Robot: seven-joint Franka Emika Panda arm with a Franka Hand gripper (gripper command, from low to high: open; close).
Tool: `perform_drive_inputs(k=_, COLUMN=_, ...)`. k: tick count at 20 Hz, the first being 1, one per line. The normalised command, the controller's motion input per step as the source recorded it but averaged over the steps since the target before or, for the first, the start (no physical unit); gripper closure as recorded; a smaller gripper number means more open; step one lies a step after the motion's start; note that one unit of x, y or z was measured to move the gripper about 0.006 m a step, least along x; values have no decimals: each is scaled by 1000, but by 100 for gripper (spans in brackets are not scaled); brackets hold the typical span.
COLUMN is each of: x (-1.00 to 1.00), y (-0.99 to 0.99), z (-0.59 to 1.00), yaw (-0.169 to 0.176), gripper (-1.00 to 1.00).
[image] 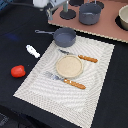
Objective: Place the pan onto the stove and place the fish and sausage into the pan.
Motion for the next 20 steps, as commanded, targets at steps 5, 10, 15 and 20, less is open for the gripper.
perform_drive_inputs(k=5, x=18, y=-32, z=-593, yaw=-5, gripper=-100)
perform_drive_inputs(k=10, x=9, y=-5, z=-561, yaw=-6, gripper=-100)
perform_drive_inputs(k=15, x=3, y=0, z=-440, yaw=-1, gripper=-100)
perform_drive_inputs(k=20, x=61, y=-3, z=-17, yaw=-20, gripper=-100)
